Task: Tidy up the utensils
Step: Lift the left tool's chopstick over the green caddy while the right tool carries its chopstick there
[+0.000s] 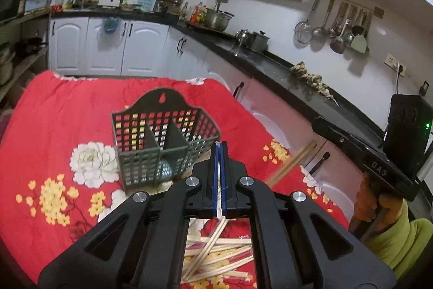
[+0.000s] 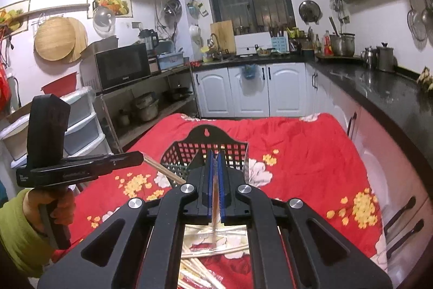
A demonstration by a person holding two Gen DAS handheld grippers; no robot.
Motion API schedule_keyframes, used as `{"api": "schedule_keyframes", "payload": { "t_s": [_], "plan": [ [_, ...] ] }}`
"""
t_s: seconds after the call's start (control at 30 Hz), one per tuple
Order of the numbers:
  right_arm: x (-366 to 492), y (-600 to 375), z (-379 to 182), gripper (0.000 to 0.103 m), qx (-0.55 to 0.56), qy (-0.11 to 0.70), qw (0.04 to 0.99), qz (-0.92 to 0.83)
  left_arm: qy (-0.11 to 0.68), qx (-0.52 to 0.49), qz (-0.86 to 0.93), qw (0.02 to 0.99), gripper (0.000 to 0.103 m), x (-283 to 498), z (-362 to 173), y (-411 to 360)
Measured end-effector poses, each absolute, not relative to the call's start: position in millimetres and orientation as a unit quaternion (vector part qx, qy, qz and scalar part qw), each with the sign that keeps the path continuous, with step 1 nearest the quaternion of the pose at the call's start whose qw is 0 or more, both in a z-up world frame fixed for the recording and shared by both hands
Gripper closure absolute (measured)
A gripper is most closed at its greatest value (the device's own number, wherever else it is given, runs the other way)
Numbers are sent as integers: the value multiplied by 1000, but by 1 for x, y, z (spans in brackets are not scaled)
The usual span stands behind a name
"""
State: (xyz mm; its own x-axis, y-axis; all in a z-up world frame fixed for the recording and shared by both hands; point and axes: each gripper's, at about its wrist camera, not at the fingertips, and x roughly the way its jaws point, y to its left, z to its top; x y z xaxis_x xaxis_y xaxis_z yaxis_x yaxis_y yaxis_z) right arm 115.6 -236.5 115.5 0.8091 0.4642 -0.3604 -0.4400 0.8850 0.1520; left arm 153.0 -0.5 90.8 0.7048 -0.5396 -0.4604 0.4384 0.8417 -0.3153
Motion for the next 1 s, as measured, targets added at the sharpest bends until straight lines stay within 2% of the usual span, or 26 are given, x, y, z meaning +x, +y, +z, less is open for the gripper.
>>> {"api": "schedule_keyframes", "payload": {
  "t_s": [0.7,1.0],
  "plan": [
    [139,-224,199,100,24,106,964,243,199,-67,-269,940,103,152,188,6],
    [163,-221,231,100,34,68,967,242,210,-49,-252,944,103,166,206,12]
  ]
}}
